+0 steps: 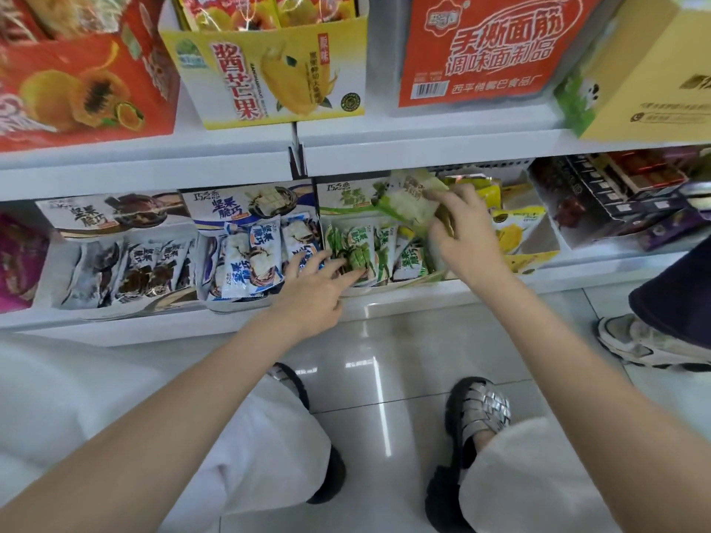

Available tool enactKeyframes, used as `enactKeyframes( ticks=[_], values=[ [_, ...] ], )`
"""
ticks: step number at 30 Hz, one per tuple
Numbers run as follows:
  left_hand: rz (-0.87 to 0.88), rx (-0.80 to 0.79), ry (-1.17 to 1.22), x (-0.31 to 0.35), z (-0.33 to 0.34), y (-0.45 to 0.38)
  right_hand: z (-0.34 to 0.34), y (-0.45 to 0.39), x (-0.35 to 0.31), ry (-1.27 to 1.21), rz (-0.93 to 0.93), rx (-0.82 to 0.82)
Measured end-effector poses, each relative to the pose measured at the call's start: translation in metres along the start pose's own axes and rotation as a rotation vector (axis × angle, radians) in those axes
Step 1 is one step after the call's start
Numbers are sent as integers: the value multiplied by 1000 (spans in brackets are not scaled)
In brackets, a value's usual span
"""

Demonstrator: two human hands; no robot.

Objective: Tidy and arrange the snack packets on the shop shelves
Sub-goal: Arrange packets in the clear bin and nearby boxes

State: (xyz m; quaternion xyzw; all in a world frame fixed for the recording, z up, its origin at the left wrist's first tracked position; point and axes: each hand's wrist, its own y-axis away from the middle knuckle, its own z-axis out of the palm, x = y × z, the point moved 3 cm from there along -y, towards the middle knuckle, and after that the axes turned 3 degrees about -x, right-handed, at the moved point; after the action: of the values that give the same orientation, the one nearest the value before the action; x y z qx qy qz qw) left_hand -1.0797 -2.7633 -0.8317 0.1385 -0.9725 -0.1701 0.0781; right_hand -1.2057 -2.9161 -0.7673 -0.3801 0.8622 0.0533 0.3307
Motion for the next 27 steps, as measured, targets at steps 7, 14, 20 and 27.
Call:
enactKeyframes(
  ticks=[7,14,20,27],
  values=[
    [-25,-50,-158,20,-14,-14,-36,33,8,78,42,112],
    [156,-40,99,40,-30,-35,-50,55,27,118,92,40],
    [128,-179,-5,51,-22,-51,-46,59,38,95,101,-36],
    [-42,101,-169,39,-42,-63,-37,55,51,43,109,-41]
  ],
)
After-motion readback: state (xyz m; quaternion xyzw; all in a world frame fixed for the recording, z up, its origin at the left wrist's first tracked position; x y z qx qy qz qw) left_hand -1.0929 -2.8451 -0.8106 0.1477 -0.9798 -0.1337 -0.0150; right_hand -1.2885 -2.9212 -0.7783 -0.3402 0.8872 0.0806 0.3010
